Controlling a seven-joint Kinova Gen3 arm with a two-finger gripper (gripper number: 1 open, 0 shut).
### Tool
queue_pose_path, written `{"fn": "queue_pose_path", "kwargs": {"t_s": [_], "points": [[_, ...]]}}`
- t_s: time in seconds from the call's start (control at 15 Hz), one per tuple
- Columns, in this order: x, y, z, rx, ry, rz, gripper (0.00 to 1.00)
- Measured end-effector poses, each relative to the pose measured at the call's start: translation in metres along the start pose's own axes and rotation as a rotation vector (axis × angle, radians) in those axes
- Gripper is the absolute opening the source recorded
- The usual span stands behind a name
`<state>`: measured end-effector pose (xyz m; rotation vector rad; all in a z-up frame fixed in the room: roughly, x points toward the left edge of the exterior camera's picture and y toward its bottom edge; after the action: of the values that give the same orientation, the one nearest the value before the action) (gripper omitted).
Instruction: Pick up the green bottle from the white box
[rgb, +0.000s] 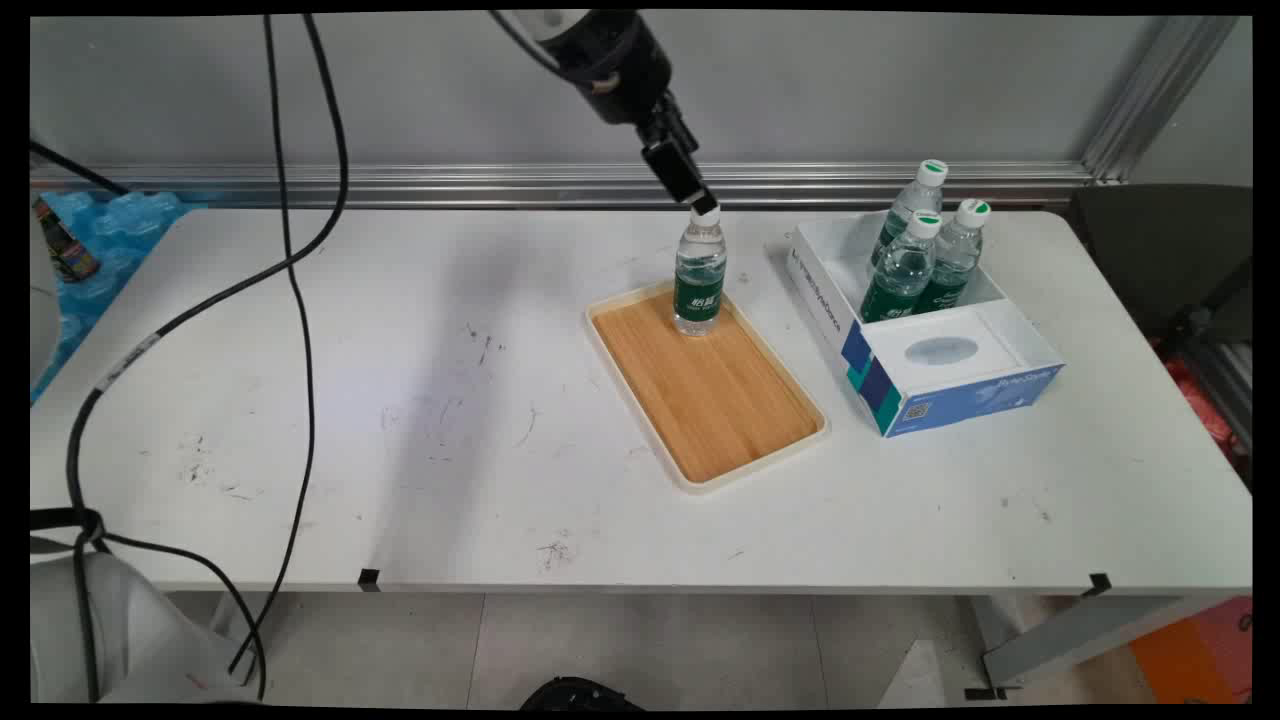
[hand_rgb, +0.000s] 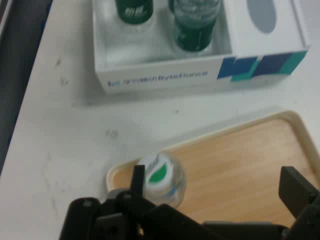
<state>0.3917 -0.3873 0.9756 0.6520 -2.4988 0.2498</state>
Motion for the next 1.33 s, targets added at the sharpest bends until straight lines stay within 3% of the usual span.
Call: {"fn": "queue_pose_path", "kwargs": {"t_s": [0.47,0.8,1.33], "points": [[0.047,0.008,0.026,-0.011,0.012,0.016,1.00],[0.080,0.012,0.077,-0.016,0.022,0.045,1.00],[0.104,0.009,0.175,-0.013,0.026,0.037,1.00]]}}
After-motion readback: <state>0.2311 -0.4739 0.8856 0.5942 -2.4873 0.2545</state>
